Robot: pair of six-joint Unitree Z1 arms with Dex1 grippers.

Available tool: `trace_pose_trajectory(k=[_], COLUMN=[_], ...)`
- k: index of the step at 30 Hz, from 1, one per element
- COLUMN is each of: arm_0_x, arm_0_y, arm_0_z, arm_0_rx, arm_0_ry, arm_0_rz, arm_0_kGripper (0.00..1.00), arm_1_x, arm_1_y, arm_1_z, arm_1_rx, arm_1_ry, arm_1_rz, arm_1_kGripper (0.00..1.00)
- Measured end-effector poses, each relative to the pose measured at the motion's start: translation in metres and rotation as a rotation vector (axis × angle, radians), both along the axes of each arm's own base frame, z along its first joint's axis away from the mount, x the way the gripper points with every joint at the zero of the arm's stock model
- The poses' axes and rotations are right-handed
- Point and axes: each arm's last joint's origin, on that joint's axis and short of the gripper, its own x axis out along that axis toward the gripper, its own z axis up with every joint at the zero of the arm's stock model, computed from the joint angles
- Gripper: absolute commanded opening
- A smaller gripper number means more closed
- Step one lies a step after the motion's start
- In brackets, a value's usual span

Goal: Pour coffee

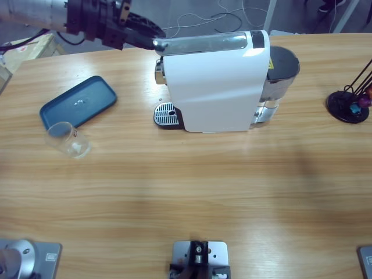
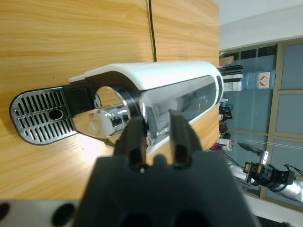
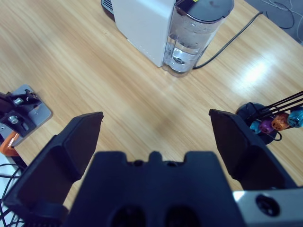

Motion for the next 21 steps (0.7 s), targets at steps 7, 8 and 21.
trace_pose_trajectory(k=[7, 8, 21], arm_0_x=[-0.003, -0.006, -0.116], arm_0_y=[-0.006, -0.011, -0.003], arm_0_z=[0.01, 0.028, 0.086], arm_0_rx=[0.005, -0.019, 0.321], arm_0_ry=[-0.041, -0.091, -0.846], arm_0_rz=[0.01, 0.004, -0.23], arm_0_kGripper=[0.0, 0.0, 0.991], arm_1_x=[0.001, 0.001, 0.035], arm_1_y=[-0.001, -0.001, 0.013], arm_1_z=[0.0, 0.0, -0.001], arm_1_rx=[-0.006, -0.011, 0.006], arm_1_ry=[-0.007, -0.015, -0.032], arm_1_rz=[-0.013, -0.036, -0.372], arm_1_kGripper=[0.977, 0.939, 0.676])
